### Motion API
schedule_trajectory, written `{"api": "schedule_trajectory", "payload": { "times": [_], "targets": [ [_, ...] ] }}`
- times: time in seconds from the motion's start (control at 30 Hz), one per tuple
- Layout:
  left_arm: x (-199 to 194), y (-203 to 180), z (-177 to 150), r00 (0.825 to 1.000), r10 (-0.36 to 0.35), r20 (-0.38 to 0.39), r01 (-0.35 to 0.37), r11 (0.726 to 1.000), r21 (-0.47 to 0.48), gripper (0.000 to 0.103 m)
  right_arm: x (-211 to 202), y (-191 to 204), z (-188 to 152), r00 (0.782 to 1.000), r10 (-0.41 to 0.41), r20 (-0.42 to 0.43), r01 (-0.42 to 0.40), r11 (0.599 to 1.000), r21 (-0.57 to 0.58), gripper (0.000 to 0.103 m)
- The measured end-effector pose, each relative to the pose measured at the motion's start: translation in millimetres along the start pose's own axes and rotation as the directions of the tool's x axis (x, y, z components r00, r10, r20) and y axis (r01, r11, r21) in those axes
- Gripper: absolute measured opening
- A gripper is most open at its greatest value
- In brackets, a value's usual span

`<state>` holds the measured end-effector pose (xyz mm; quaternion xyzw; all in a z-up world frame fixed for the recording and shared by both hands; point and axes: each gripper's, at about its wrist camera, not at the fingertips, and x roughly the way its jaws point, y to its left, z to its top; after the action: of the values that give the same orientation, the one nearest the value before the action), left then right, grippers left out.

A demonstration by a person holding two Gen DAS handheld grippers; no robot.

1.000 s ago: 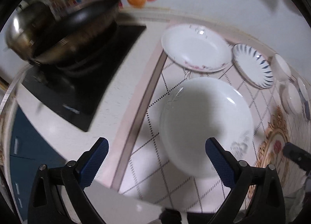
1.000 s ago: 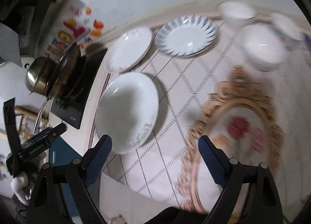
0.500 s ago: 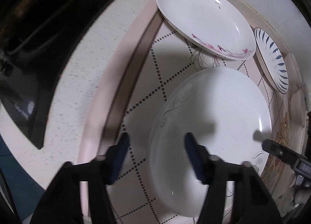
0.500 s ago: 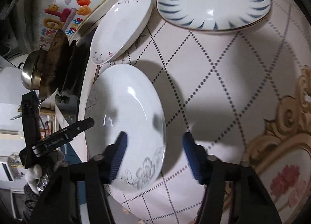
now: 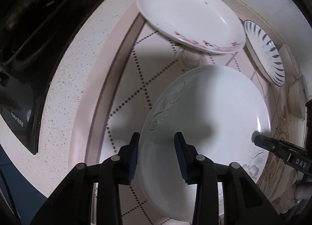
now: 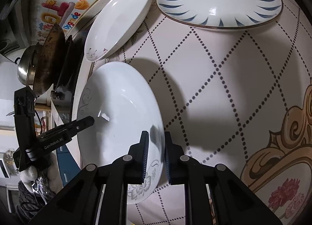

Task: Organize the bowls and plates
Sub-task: 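Lift the grey-twig plate with both tools and set it onto the pink-flower plate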

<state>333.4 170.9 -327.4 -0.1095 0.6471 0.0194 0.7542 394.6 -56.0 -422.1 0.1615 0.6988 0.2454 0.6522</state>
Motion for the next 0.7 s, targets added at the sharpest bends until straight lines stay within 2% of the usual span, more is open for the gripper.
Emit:
{"api": "schedule_trajectory", "payload": {
  "times": [0.3,0.53,0.7],
  "targets": [
    [-31,-45,-24,0.999,-0.034,0.011,0.033,0.997,0.066,0.033,-41,-24,-21,0.999,-0.011,0.037,0.01,1.0,0.027,0.017],
    [-28,-80,-40,0.997,-0.078,-0.008,0.079,0.986,0.15,0.033,-83,-62,-48,0.997,-0.039,0.072,0.032,0.995,0.094,0.017],
    [-12,-104,-43,0.995,-0.097,-0.037,0.102,0.976,0.193,0.033,-105,-96,-70,0.994,-0.057,0.088,0.043,0.988,0.15,0.017]
  ]
}}
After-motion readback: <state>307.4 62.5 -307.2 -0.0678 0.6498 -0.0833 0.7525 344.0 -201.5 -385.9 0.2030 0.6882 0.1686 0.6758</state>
